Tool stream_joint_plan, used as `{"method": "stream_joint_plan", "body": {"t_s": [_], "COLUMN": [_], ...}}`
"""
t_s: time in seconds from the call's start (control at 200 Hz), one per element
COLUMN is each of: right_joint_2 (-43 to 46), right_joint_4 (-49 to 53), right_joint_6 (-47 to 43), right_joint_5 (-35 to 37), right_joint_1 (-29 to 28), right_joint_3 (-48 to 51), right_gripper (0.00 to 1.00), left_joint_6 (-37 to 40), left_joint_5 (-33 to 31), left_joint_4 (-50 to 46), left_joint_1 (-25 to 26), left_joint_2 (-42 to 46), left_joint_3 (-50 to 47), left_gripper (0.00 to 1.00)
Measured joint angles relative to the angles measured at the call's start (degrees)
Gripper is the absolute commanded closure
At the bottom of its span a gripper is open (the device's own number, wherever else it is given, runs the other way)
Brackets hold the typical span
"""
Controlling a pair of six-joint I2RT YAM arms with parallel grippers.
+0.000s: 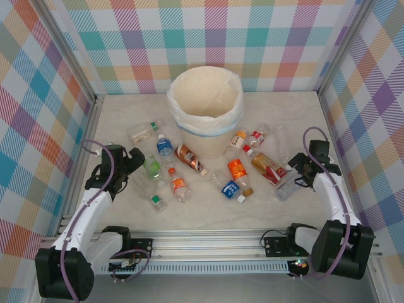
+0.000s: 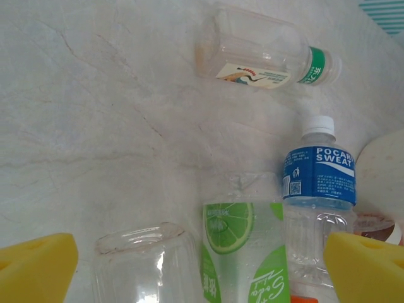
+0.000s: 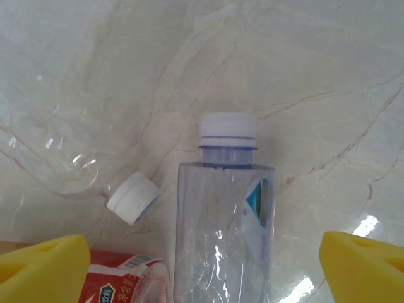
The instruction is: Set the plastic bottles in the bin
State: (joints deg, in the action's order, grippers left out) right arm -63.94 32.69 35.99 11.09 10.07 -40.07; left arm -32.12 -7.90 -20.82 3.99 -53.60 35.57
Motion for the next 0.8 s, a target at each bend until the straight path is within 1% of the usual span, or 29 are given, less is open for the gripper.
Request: {"method": "stream_joint_plan", "body": {"t_s": [0.18, 0.255, 0.415, 0.595, 0.7, 0.8], "right_joint_2": [-3.72, -4.63, -6.03, -9.03, -9.35, -7.04], "right_joint_4": [-0.52, -0.7, -2.29, -4.2, -5.07, -6.16], "right_joint_6": [0.28, 1.14, 2.67, 4.52, 5.77, 7.1], "right_joint_5": [-1.57, -1.53, -1.77, -2.86, -3.13, -2.84], "right_joint_1": [0.0, 0.0, 0.98, 1.6, 1.6, 1.6], "right_joint_3": [1.75, 3.08, 4.52, 5.49, 7.23, 8.74], "right_gripper": [0.15, 0.19, 0.2, 0.24, 0.3, 0.37], "left_joint_6": [0.2, 0.17, 0.17, 0.17, 0.17, 0.15], "left_joint_5": [-0.31, -0.26, -0.11, -0.07, 0.28, 0.63], "left_joint_4": [-1.99, -2.12, -3.26, -4.42, -4.61, -4.61], "left_joint_1": [-0.04, -0.07, -0.15, -0.33, -0.37, -0.37], "left_joint_2": [0.0, 0.0, 0.0, 0.0, -0.13, -0.5], "left_joint_3": [0.39, 0.39, 0.39, 0.39, 0.39, 0.39], "left_gripper": [0.0, 0.0, 0.0, 0.0, 0.0, 0.0]}}
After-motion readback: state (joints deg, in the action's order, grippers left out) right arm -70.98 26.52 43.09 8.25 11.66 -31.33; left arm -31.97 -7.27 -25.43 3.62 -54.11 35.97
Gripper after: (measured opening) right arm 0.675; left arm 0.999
